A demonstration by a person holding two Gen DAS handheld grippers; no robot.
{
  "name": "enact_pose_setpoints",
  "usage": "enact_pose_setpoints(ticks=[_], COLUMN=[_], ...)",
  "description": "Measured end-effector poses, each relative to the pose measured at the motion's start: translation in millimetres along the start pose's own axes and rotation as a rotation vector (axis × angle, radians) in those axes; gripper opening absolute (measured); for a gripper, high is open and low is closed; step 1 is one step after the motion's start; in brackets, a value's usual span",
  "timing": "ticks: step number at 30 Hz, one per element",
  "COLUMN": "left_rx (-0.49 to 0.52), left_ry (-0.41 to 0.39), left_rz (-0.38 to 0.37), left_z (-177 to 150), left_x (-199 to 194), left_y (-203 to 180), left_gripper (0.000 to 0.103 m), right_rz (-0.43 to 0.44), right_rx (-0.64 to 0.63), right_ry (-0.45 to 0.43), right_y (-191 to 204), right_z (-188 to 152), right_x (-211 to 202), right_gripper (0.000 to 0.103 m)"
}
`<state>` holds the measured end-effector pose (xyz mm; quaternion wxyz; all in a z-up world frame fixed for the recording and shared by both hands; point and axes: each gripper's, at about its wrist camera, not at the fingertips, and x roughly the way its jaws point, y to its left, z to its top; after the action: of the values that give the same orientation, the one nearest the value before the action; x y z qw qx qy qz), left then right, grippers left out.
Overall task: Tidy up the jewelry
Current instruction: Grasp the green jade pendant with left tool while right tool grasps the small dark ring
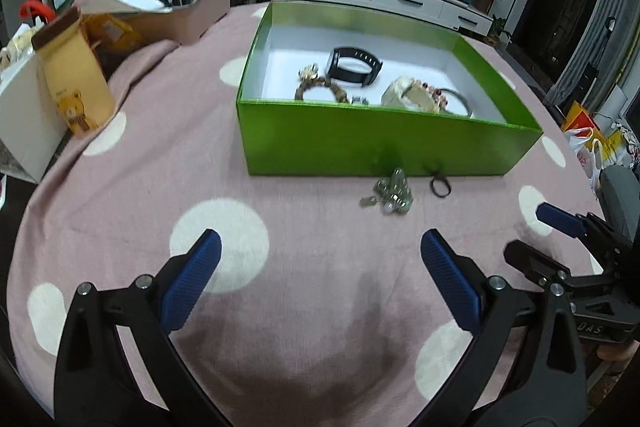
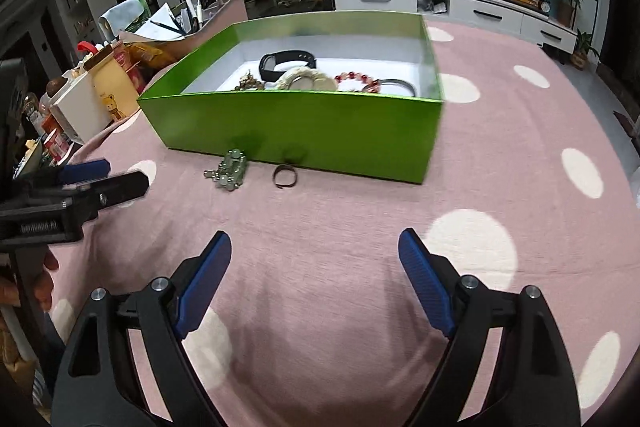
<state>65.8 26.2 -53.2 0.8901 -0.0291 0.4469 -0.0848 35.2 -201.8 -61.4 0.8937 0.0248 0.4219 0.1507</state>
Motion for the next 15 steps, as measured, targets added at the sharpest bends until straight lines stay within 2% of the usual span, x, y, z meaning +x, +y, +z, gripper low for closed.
enact_pose_setpoints(ticks=[2,4,8,13,15], left_rx=[-0.007,-0.014,-0.018,-0.014,-0.015], left_ry=[0.001,-0.004,-0.010,-0.010,-0.011], left_rz=[-0.002,-0.002,-0.007,-0.018,-0.023], left_z=[-1.4,-1.0,-1.7,-0.1,0.5], left_x=[1.5,1.8,3.5,7.8,9.5], left_y=[3.5,7.0,11.2,13.1,13.5], left_gripper=[0.101,0.101,0.101,0.101,0.101], right_rz=[0.006,0.004,0.010,-0.002,-0.008], right_rx=[-0.010,-0.027,-0.046,-0.076,-0.074], right_ry=[0.003,0.010,0.030,0.042,0.050], right_y=[5.8,10.5,18.9,29.4,30.5], right_z=[1.2,3.3,13.0,23.5,24.7], right_x=[7.7,15.3,34.5,52.5,58.1], right_gripper=[0.082,0.068,0.057,0.039,0.036])
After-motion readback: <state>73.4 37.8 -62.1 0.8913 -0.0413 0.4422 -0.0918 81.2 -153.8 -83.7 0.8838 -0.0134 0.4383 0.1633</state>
